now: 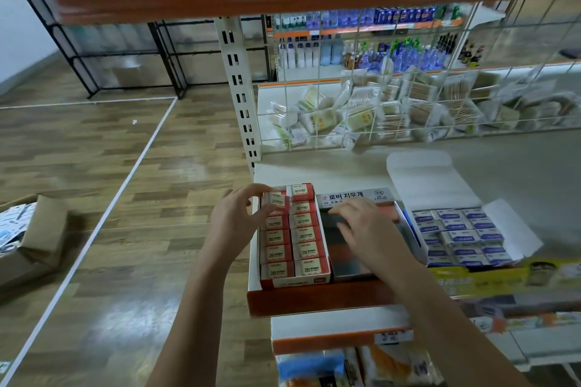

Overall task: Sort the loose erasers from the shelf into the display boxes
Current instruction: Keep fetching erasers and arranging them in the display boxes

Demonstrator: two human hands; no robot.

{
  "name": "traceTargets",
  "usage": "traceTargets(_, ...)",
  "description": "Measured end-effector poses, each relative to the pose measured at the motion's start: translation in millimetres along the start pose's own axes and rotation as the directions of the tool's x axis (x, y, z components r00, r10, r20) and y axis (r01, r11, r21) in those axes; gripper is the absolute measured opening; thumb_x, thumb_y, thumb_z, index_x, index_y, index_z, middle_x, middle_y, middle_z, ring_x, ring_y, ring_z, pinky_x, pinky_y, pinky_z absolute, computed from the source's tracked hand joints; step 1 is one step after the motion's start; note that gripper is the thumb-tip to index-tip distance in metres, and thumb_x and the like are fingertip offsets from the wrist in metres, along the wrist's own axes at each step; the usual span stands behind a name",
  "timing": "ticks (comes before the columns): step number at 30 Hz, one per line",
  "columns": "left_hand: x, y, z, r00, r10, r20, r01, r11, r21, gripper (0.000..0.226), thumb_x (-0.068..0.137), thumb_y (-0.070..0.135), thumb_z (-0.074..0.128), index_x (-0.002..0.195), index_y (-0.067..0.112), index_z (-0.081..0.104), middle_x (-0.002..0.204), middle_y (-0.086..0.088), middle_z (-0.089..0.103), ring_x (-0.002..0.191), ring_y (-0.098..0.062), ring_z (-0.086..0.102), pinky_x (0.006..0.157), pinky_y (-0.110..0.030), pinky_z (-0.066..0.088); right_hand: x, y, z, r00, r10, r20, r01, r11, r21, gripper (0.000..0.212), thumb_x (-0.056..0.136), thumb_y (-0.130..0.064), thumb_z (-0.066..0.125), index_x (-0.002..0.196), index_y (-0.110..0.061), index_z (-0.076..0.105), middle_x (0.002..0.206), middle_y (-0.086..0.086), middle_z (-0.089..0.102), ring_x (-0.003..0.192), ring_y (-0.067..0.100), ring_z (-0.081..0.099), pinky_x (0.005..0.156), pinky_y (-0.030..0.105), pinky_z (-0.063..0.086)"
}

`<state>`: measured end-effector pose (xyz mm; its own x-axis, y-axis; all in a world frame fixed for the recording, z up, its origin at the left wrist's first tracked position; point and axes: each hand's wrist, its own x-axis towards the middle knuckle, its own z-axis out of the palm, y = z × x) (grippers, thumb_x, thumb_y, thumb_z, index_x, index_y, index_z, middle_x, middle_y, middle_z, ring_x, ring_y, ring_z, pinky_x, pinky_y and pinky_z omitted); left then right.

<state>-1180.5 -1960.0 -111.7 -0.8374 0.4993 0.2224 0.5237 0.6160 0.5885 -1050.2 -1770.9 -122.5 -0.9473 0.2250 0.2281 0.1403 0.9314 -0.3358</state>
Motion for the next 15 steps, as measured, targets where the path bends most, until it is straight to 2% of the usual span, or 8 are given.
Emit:
traceTargets(2,-1.4,-3.6,-0.2,1.000,0.003,-0.019,-0.002,1.000,0.025,0.030,0.081,0.035,0.066,0.111,0.030,0.063,0.099,0.019,0.060,0.087,-0.007,0.045,0.067,-0.021,0.032,-0.4,-2.2,-2.7,0.999,0.023,-0.030,-0.021,0.998,0.052,0.027,0.094,-0.027,0.051,0.119,-0.021,0.058,0.116,-0.007,0.059,0.108,0.004,0.049,0.089,0.008,0.027)
traceTargets(5,-1.4,-9.2,1.1,0.998,0.009,-0.067,-0.004,0.998,0.068,0.032,0.080,0.033,0.068,0.110,0.023,0.065,0.105,0.009,0.063,0.091,-0.012,0.048,0.076,-0.024,0.036,0.7,-11.4,-1.5,0.999,0.040,-0.011,-0.039,0.991,0.126,0.031,0.091,-0.038,0.052,0.117,-0.021,0.058,0.109,-0.008,0.059,0.095,0.000,0.045,0.082,0.010,0.031)
traceTargets(10,11.8,-5.2,7.1,0.996,0.044,-0.073,-0.034,0.989,0.142,0.029,0.083,0.033,0.068,0.110,0.020,0.068,0.111,0.001,0.064,0.105,-0.020,0.049,0.084,-0.026,0.035,0.3,-23.9,8.7,0.996,0.067,0.054,-0.074,0.988,0.133,0.037,0.089,-0.037,0.057,0.123,-0.023,0.054,0.117,-0.008,0.057,0.108,0.005,0.049,0.092,0.017,0.037)
traceTargets(15,20.0,-3.7,6.0,0.998,0.058,-0.038,-0.049,0.979,0.200,0.028,0.086,0.033,0.066,0.110,0.019,0.070,0.111,-0.003,0.065,0.106,-0.023,0.048,0.079,-0.025,0.032,-1.3,-27.1,11.3,0.995,0.094,0.041,-0.099,0.986,0.132,0.037,0.090,-0.034,0.057,0.125,-0.022,0.053,0.121,-0.006,0.056,0.112,0.007,0.050,0.093,0.019,0.039)
